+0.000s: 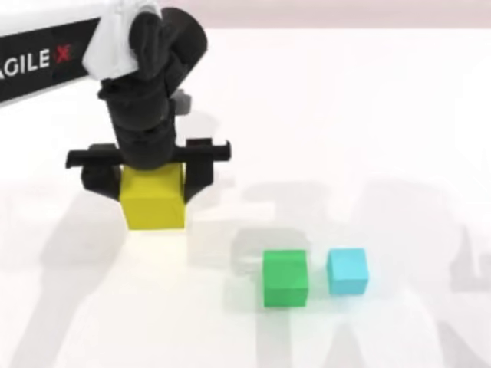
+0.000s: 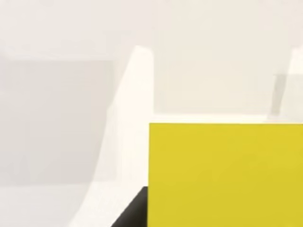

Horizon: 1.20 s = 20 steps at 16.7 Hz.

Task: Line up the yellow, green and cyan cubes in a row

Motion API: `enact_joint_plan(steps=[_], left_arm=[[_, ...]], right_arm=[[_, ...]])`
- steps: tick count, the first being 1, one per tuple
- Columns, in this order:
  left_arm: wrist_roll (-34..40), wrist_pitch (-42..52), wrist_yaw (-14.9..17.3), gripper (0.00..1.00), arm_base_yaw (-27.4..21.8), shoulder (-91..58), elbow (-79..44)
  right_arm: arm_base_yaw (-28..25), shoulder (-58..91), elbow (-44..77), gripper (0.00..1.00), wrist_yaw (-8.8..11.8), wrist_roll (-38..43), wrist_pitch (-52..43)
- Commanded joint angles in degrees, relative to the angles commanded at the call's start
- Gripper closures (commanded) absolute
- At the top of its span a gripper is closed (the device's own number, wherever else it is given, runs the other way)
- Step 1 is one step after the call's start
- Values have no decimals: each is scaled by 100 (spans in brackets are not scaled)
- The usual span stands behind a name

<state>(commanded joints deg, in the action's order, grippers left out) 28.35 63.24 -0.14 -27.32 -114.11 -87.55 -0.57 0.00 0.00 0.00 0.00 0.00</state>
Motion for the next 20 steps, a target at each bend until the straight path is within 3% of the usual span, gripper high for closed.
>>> enact_joint_plan(steps=[7,12,20], left_arm=[[885,113,-11,100,-981,763,640],[873,8,-10,100,-960,720,703],[892,-1388,-9,100,-993,328,1700]], right_arm=[[0,0,0,0,0,0,0],[0,0,0,0,0,0,0],[0,0,0,0,0,0,0]])
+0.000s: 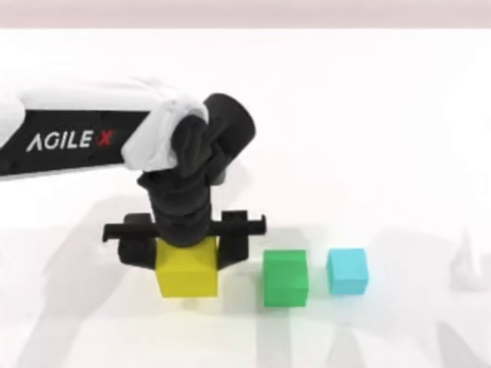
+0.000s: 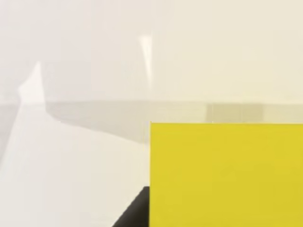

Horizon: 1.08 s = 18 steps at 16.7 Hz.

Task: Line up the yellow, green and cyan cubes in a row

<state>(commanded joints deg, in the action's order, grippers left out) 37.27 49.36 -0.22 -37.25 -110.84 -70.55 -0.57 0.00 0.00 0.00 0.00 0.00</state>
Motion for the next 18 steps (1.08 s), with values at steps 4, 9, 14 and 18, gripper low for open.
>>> enact_joint_plan(steps=[4,9,14,18], left_arm=[[0,-21,0,100,-2,-9,18],[0,-21,0,62,-2,-9,18],[0,-21,0,25,-2,-9,18],[0,-21,0,0,-2,-9,18]], right_arm=[[0,0,0,0,0,0,0],[0,0,0,0,0,0,0],[0,0,0,0,0,0,0],[0,0,0,0,0,0,0]])
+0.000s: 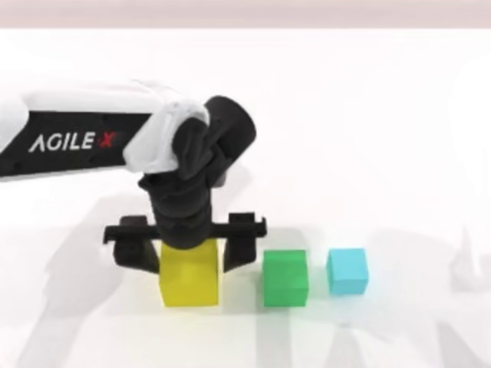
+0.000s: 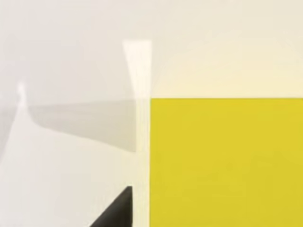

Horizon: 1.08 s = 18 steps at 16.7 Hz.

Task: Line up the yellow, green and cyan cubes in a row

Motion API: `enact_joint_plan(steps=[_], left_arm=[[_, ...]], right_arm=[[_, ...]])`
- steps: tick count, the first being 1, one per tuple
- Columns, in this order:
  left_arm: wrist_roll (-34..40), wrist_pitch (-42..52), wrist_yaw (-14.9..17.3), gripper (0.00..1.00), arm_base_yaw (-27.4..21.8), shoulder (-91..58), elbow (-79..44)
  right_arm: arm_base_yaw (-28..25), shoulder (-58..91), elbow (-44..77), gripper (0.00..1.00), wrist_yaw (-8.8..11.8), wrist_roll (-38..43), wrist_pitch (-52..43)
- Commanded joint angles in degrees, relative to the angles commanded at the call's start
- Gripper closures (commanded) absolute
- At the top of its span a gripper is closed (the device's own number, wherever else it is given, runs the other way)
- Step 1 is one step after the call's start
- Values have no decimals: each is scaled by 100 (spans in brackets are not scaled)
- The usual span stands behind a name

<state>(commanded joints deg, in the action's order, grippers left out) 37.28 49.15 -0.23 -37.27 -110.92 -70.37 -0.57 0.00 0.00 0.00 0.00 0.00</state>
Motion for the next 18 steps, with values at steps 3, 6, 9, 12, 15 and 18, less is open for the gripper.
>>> enact_joint_plan(steps=[3,6,9,12,15,18], left_arm=[[0,0,0,0,0,0,0],[0,0,0,0,0,0,0],[1,21,0,0,8,7,-19],[26,432,-1,0,38,126,-313],[35,1148,-2,0,78,341,-735],[25,1501,-3,0,106,509,-993]], right_arm=[[0,0,0,0,0,0,0],[0,0,0,0,0,0,0],[0,0,0,0,0,0,0],[0,0,0,0,0,0,0],[0,0,0,0,0,0,0],[0,0,0,0,0,0,0]])
